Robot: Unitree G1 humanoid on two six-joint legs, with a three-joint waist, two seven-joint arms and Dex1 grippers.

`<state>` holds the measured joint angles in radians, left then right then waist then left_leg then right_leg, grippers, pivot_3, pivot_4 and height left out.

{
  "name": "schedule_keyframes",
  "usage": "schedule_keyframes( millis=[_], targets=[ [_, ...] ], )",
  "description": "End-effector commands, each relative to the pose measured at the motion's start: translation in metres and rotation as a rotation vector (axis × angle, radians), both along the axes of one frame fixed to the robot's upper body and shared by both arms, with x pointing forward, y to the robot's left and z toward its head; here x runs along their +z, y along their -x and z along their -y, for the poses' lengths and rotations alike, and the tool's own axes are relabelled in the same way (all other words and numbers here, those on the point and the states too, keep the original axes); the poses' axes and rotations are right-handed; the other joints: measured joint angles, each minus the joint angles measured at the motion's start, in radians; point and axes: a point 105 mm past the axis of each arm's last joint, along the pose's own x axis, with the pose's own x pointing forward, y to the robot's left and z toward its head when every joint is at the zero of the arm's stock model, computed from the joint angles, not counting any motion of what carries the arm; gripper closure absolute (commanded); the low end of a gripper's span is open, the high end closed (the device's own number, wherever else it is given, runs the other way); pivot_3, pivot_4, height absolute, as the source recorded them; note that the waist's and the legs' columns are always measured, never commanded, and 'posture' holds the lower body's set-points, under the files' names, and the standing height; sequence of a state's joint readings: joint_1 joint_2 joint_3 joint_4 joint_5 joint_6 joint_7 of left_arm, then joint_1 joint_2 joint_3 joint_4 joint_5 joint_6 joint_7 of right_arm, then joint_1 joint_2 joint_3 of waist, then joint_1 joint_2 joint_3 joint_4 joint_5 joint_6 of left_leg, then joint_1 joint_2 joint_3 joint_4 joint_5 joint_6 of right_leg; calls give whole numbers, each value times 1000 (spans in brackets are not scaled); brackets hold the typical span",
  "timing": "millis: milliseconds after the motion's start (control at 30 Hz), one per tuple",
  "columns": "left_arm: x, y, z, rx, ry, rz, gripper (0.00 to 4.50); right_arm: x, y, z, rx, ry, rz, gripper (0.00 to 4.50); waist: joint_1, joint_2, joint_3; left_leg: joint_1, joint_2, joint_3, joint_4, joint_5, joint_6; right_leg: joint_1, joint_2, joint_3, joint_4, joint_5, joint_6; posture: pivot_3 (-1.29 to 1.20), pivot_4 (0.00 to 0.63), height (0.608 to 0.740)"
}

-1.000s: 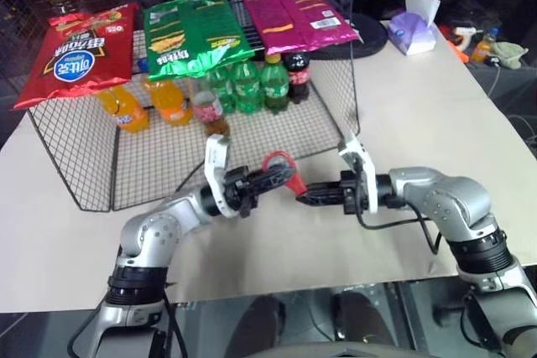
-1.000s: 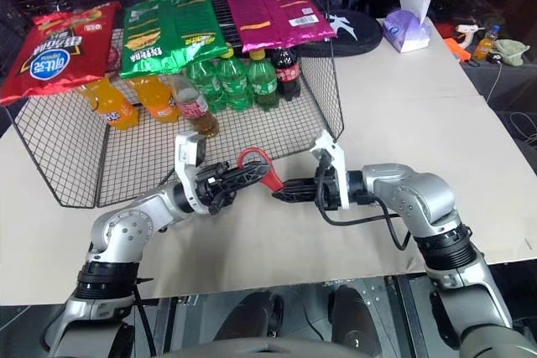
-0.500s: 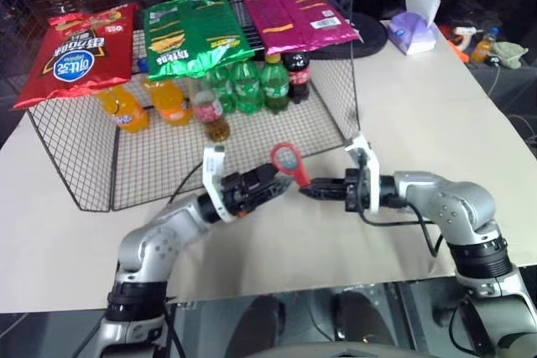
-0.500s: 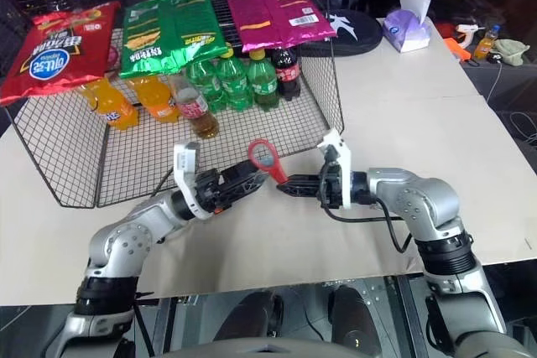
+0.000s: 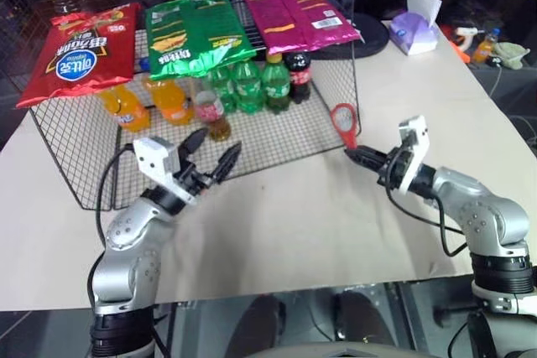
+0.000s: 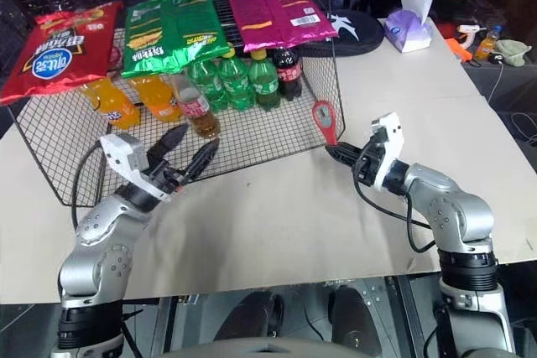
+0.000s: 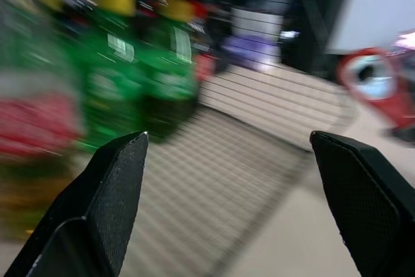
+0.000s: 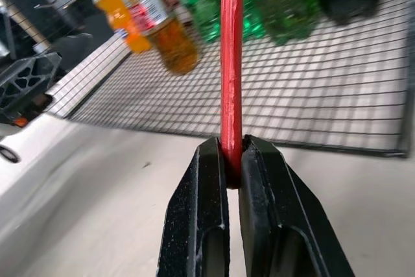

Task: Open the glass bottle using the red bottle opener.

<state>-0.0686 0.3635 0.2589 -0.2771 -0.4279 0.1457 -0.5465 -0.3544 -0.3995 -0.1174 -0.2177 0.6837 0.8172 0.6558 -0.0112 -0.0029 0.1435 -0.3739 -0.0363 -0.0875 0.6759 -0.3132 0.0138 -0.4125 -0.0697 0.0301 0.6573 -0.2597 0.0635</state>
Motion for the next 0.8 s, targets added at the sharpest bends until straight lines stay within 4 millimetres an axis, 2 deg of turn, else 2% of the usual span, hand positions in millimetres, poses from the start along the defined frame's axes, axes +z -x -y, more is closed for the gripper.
schedule_keyframes(
  millis=[33, 167, 300, 467, 800],
  targets=[
    [9, -17, -23, 187, -77, 93, 368, 13, -1, -2, -28, -20, 67, 4500, 0, 0, 0, 0, 0, 0, 0, 0, 0, 0, 1, 0, 0, 0, 0, 0, 150, 740],
    [16, -43, -35, 326, -97, 147, 368, 13, -3, -5, -34, -19, 77, 4500, 2, 0, 0, -2, -1, -2, 2, 0, 0, 0, 1, -2, 1, 0, 0, 0, 150, 740],
    [20, -63, -30, 363, -90, 172, 368, 13, -2, -4, -50, -22, 83, 4500, -1, 0, 0, -6, -3, -3, 6, 0, 0, -3, 0, -3, 2, 0, 0, 0, 150, 740],
    [16, -79, -23, 343, -73, 160, 368, 12, 0, -4, -59, -21, 86, 4500, -2, 0, 0, -6, -4, -3, 7, 0, 0, -3, 0, -3, 3, 0, 0, 0, 150, 740],
    [24, -103, -29, 345, -25, 144, 368, 8, 1, -3, -79, -12, 85, 4500, -4, 0, 0, -6, -4, -4, 9, 0, 0, -3, 0, -4, 5, 0, 1, 0, 150, 740]
  ],
)
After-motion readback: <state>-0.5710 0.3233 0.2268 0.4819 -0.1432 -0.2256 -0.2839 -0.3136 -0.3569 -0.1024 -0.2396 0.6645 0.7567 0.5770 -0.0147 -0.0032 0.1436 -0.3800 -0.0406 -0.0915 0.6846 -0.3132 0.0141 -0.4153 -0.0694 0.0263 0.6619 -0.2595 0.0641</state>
